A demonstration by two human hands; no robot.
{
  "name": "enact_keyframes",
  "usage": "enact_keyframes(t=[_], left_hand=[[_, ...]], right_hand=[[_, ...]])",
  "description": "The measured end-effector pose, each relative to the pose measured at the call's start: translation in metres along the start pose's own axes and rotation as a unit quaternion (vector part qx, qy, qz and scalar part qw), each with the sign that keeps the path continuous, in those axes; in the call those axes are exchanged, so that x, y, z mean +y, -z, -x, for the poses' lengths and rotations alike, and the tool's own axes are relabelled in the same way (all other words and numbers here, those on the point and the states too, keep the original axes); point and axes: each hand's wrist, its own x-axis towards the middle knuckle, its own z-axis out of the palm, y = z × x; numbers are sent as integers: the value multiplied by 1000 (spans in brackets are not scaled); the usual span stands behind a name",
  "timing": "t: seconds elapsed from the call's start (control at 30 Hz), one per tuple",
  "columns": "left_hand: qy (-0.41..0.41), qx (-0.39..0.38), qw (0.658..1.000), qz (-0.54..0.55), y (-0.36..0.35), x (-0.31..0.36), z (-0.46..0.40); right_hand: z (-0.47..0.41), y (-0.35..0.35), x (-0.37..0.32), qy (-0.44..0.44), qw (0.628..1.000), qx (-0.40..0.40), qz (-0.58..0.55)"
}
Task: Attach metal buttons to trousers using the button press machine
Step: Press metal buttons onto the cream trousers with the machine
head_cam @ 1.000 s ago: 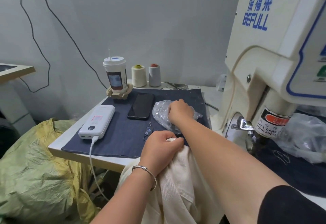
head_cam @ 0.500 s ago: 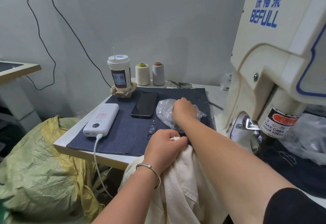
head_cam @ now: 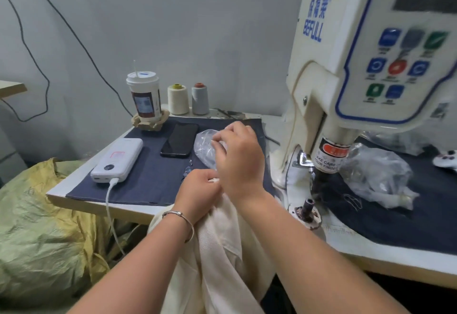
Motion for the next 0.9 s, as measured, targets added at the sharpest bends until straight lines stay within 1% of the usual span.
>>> enact_keyframes(t=[0.03, 0.07, 0.13, 0.2, 0.27, 0.33, 0.4, 0.5, 0.67, 0.9], left_hand=[[0, 1, 1000, -16, 0, 1, 0], [-1, -2, 1000, -29, 0, 2, 0], [12, -2, 1000, -19, -1, 2, 0], [36, 1, 999, 1, -3, 0, 0], [47, 4, 999, -2, -4, -2, 1], [52, 4, 999, -3, -4, -3, 0], [57, 6, 998, -15, -4, -2, -1], [65, 11, 998, -25, -3, -3, -2], [67, 9, 998, -17, -3, -2, -1], [71, -1, 997, -4, -1, 1, 2]], right_hand=[[18, 18, -6, 15, 999, 23, -34], [38, 36, -8, 25, 997, 27, -62], [75, 69, -1, 20, 995, 13, -101], [106, 96, 16, -23, 994, 5, -103], [126, 115, 38, -89, 992, 5, -84], [132, 131, 60, -148, 988, 6, -51], [125, 142, 78, -170, 985, 5, -26], [102, 148, 95, -153, 988, -7, -21], [77, 139, 106, -127, 988, -62, -55], [73, 133, 115, -115, 989, -86, -27]])
